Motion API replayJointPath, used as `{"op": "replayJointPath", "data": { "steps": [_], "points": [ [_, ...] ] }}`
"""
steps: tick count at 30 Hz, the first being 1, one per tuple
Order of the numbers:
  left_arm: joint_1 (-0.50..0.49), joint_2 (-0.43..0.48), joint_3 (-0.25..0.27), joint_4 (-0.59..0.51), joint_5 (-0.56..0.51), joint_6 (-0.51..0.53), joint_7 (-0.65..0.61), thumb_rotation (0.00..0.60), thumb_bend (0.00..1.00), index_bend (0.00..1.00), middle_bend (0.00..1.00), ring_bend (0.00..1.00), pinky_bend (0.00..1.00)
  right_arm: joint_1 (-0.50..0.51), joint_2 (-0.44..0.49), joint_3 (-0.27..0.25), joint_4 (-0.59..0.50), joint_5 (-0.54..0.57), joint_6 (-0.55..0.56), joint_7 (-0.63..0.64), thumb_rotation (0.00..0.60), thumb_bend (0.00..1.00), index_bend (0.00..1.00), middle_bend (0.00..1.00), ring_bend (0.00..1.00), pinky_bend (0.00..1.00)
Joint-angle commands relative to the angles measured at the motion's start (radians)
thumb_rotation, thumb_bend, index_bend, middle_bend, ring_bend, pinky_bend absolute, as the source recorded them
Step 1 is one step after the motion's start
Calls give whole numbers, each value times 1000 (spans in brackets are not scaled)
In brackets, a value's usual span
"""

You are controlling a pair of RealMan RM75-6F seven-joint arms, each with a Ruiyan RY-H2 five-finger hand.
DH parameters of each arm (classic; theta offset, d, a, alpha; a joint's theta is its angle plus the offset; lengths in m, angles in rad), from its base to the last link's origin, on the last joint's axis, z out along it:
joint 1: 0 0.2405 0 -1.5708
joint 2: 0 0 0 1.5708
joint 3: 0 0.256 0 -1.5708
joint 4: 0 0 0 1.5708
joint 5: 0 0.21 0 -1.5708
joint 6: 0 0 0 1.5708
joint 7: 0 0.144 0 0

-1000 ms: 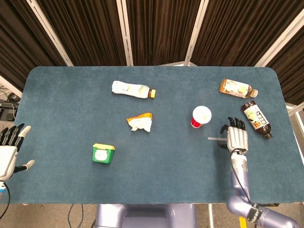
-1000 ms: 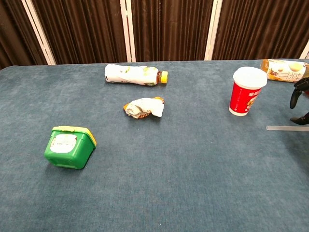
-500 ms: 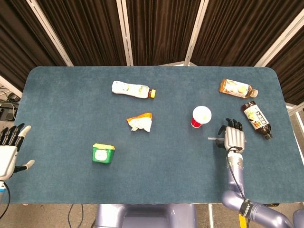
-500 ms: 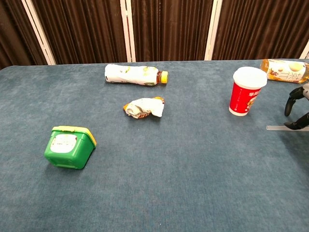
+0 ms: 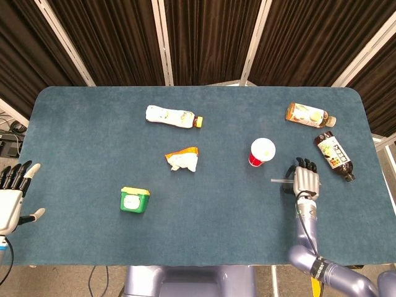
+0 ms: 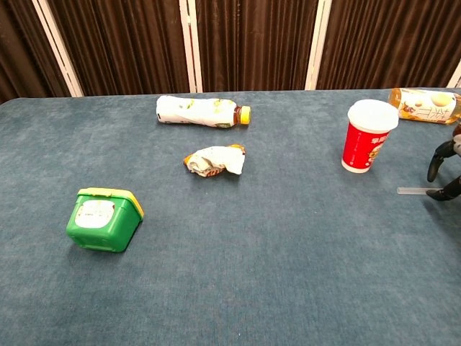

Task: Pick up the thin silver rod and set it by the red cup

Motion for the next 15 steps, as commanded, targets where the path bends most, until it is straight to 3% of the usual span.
{"op": "replayJointPath", "data": {
  "steps": [1,15],
  "points": [
    [-1,0,0,-1,-1,-1,1,600,47,0,0,0,0,2,0,-1,6,10,-12,1,600,301,510,107,0,0],
    [-1,0,0,0,0,-1,0,600,49,0,0,0,0,5,-9,-8,43,31,-22,5,600,336,510,107,0,0]
  ]
}}
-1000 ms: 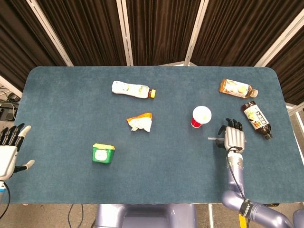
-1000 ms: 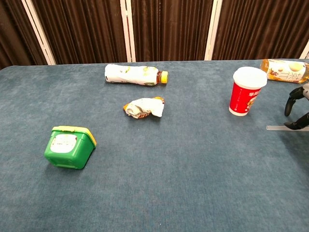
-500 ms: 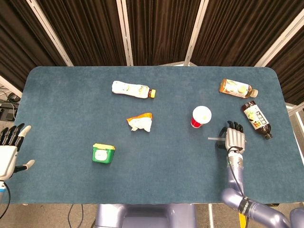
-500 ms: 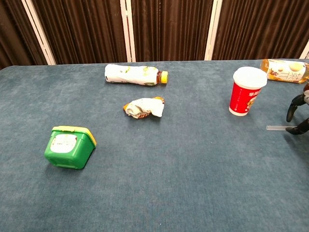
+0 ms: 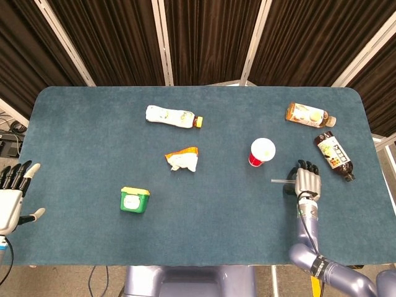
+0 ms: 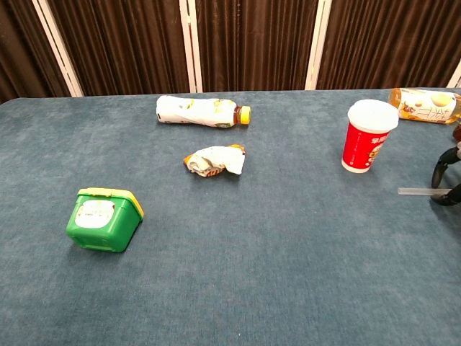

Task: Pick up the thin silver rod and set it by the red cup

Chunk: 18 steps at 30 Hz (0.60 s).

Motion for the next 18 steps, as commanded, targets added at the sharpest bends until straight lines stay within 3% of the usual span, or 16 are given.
{"op": "replayJointPath", "data": {
  "steps": [1,18],
  "points": [
    [0,0,0,0,0,1,0,600,48,0,0,0,0,0,-3,-1,8,1,-2,4,600,341,510,107,0,0],
    [-1,0,0,-1,0,0,1,600,49,0,0,0,0,0,-19,-11,37,-6,-8,18,600,372,530,117,0,0]
  ]
}}
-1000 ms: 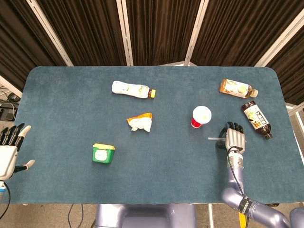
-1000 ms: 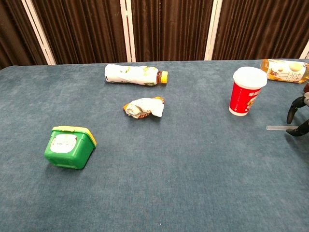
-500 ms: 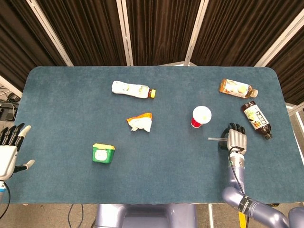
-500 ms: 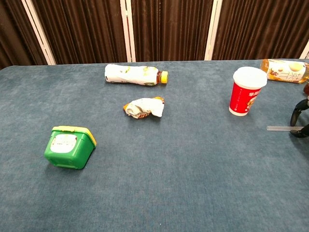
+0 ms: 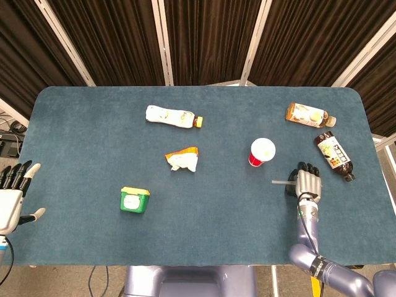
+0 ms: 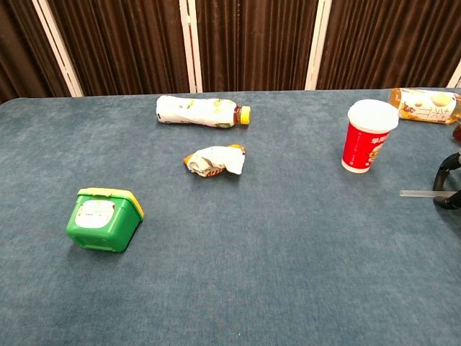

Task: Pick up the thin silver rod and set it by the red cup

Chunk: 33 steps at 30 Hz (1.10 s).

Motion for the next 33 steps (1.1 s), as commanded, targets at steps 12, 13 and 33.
{"op": "replayJointPath", "data": {
  "steps": [12,13,33],
  "points": [
    [-2,0,0,2,2,-2,-1,600,48,0,0,0,0,-11,39,38,-111,-96,70,98,600,367,547,135,0,0],
    [-2,0,0,2,2,-2,-1,600,48,0,0,0,0,-15,50,44,-136,-106,81,110,600,366,547,135,0,0],
    [-6,-1,-1,3,3,-5,1,600,48,0,0,0,0,-125,167,426,-509,-85,247,703,600,355,572,161,0,0]
  ]
}}
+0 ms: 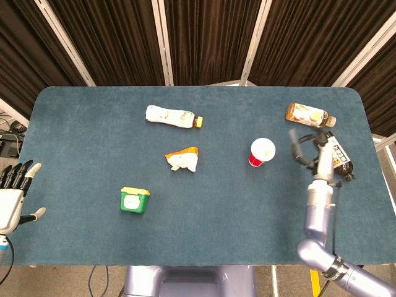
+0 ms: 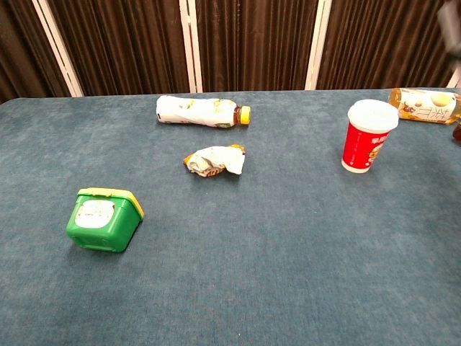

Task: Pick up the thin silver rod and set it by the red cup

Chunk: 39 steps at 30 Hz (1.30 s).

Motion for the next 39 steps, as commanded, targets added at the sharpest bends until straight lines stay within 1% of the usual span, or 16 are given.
{"op": "replayJointPath", "data": {
  "steps": [1,3,5,8,11,14,19,27,33,39],
  "points": [
    [-1,0,0,0,0,-2,0,600,50,0,0,0,0,-27,2,76,-54,8,51,124,600,355,573,162,0,0],
    [-3,1,-1,-1,0,-4,1,600,50,0,0,0,0,-36,5,98,-77,11,34,190,600,352,575,164,0,0],
    [-5,1,-1,0,0,-5,1,600,47,0,0,0,0,-44,6,104,-89,-3,14,250,600,349,577,165,0,0],
    [-6,2,-1,0,1,-8,1,600,47,0,0,0,0,-46,-3,104,-86,-25,1,309,600,345,587,171,0,0],
    [-9,3,-2,1,2,-11,-1,600,47,0,0,0,0,-46,-30,123,-82,-28,-17,412,600,343,596,173,0,0],
    [-10,3,-2,1,2,-13,-3,600,48,0,0,0,0,-42,-49,138,-68,-16,-42,484,600,340,604,175,0,0],
    [-13,4,-2,4,3,-15,-6,600,47,0,0,0,0,-24,-90,128,-23,-50,-54,565,600,336,613,183,0,0],
    [-14,5,-1,5,4,-15,-9,600,47,0,0,0,0,1,-132,105,16,-83,-33,590,600,335,622,188,0,0],
    [-14,6,0,5,4,-15,-9,600,47,0,0,0,0,11,-148,88,31,-85,-30,588,600,335,628,190,0,0],
    [-14,5,0,4,3,-14,-4,600,48,0,0,0,0,24,-161,83,54,-75,-42,591,600,335,631,190,0,0]
  ]
}}
